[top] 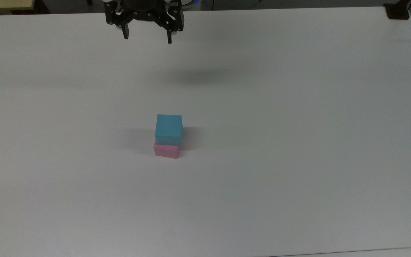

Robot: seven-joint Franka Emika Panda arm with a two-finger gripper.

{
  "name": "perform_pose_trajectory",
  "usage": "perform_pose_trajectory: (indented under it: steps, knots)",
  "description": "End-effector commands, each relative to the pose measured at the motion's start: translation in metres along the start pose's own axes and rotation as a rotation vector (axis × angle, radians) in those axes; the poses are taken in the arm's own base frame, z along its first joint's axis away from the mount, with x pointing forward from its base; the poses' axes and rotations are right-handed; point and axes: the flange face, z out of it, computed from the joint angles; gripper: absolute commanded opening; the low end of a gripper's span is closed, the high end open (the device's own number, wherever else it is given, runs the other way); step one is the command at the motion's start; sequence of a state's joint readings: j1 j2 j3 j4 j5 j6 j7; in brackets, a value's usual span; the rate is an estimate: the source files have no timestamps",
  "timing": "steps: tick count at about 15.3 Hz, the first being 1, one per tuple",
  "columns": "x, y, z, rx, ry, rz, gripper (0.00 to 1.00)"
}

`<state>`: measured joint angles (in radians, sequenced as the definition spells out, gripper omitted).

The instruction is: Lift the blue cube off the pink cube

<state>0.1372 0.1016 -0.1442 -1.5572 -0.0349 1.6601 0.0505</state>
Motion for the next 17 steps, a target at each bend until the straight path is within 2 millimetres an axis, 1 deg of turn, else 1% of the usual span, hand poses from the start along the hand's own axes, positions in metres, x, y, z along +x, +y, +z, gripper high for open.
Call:
perform_pose_trajectory:
  steps: [1, 10, 14, 17]
  knots:
    - [-0.005, 0.004, -0.003, 0.003, -0.002, 0.006, 1.00]
    - [-0.005, 0.003, -0.003, 0.003, 0.001, 0.004, 1.00]
    - [0.001, 0.000, 0.002, 0.005, 0.015, 0.001, 1.00]
    - [0.018, -0.009, 0.021, 0.003, 0.033, 0.004, 1.00]
